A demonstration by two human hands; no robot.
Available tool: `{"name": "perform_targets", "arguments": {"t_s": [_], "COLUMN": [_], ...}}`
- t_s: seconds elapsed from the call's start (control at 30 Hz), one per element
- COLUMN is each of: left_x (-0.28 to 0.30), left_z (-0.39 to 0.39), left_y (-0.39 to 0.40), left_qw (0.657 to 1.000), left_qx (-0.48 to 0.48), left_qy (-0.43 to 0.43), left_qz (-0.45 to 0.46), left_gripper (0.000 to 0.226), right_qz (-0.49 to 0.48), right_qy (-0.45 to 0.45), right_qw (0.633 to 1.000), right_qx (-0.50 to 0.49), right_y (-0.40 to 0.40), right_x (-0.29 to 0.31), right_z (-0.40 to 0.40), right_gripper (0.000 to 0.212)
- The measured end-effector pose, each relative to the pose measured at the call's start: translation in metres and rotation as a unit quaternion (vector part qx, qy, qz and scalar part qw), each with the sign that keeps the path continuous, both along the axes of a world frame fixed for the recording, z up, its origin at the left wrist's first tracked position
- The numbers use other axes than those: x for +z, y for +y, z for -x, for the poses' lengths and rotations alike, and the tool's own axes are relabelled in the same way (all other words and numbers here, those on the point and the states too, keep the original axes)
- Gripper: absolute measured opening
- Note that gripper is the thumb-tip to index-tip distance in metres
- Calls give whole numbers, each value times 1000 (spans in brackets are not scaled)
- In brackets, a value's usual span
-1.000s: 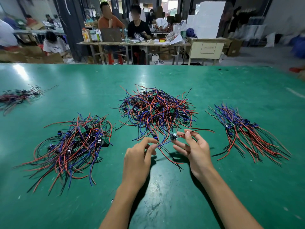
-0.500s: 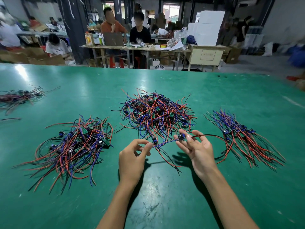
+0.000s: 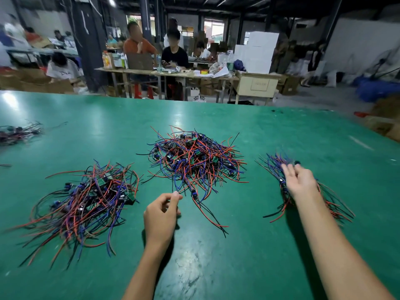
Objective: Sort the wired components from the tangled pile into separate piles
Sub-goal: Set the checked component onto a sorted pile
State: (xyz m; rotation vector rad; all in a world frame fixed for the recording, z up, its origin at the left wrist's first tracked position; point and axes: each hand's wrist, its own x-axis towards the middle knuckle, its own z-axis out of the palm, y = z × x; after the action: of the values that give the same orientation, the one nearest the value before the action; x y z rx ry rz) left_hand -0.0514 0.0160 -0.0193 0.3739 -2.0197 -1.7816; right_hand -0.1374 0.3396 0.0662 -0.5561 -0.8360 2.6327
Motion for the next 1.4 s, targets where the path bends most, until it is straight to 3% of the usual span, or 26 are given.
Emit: {"name": "perform_targets", "arguments": {"t_s": [0.07, 0.1, 0.13, 0.17, 0.2, 0.23, 0.27, 0.3, 0.33, 0.37, 0.4, 0.43, 0.47, 0.5, 0.63, 0.73, 0.83, 0.9, 0.97, 1.07, 1.17, 1.3, 1.4], "left_x": [0, -1, -1, -1, -1, -1, -1, -1, -1, 0, 1, 1, 1, 2, 2, 1, 3, 7, 14, 28, 33, 35, 35], "left_z": [1, 2, 2, 1, 1, 1, 0, 1, 0, 1, 1, 1, 1, 0, 0, -2, -6, -8, -8, -10, -14, -15, -14], "left_y": [0, 1, 1, 2, 2, 2, 2, 2, 1, 2, 1, 1, 1, 1, 2, 3, 8, 10, 13, 11, 8, 6, 5], "left_qw": [1000, 1000, 1000, 1000, 1000, 1000, 1000, 1000, 1000, 1000, 1000, 1000, 1000, 1000, 999, 996, 986, 980, 990, 978, 956, 944, 937], "left_qx": [-1, -1, -1, -2, -3, -4, -5, -6, -6, -5, -3, -1, 2, 3, -4, -26, -66, -88, -120, -139, -173, -160, -128], "left_qy": [-5, -6, -8, -9, -11, -12, -13, -14, -15, -15, -14, -14, -13, -11, -20, -26, -58, -76, -54, -40, -48, -4, 33], "left_qz": [-3, -3, -2, 0, 1, 0, -4, -8, -12, -16, -16, -13, -10, -10, 24, 77, 141, 159, 52, -147, -232, -288, -324], "left_gripper": [22, 22, 22, 23, 23, 23, 23, 23, 23, 23, 23, 23, 23, 23, 24, 29, 42, 47, 42, 38, 31, 25, 29], "right_qz": [-175, -212, -182, -115, -111, -125, -127, -203, -353, -513, -650, -742, -799, -833, -887, -881, -832, -764, -716, -708, -729, -797, -787], "right_qy": [-100, -94, -77, -54, -12, 14, 10, 3, -3, 3, 4, -3, -7, -2, 57, 113, 166, 208, 249, 283, 295, 300, 320], "right_qw": [979, 972, 980, 991, 994, 992, 990, 974, 924, 840, 732, 635, 562, 517, 437, 452, 529, 605, 636, 621, 593, 523, 517], "right_qx": [8, 23, 33, 30, 12, 30, 62, 103, 145, 179, 202, 215, 216, 197, 137, 77, 12, 76, 144, 183, 173, 35, -103], "right_y": [-1, -5, -11, -16, -24, -37, -54, -72, -87, -103, -117, -128, -138, -145, -152, -140, -126, -119, -119, -123, -124, -124, -131], "right_x": [-16, -18, -19, -20, -23, -24, -21, -22, -27, -34, -44, -53, -60, -63, -62, -63, -63, -60, -59, -60, -59, -54, -53], "right_z": [-13, -18, -23, -24, -15, -19, -22, -24, -28, -34, -40, -45, -51, -54, -56, -61, -64, -63, -62, -62, -64, -66, -72], "right_gripper": [52, 63, 72, 69, 51, 27, 15, 16, 13, 8, 14, 25, 33, 35, 22, 13, 7, 11, 10, 12, 17, 15, 12]}}
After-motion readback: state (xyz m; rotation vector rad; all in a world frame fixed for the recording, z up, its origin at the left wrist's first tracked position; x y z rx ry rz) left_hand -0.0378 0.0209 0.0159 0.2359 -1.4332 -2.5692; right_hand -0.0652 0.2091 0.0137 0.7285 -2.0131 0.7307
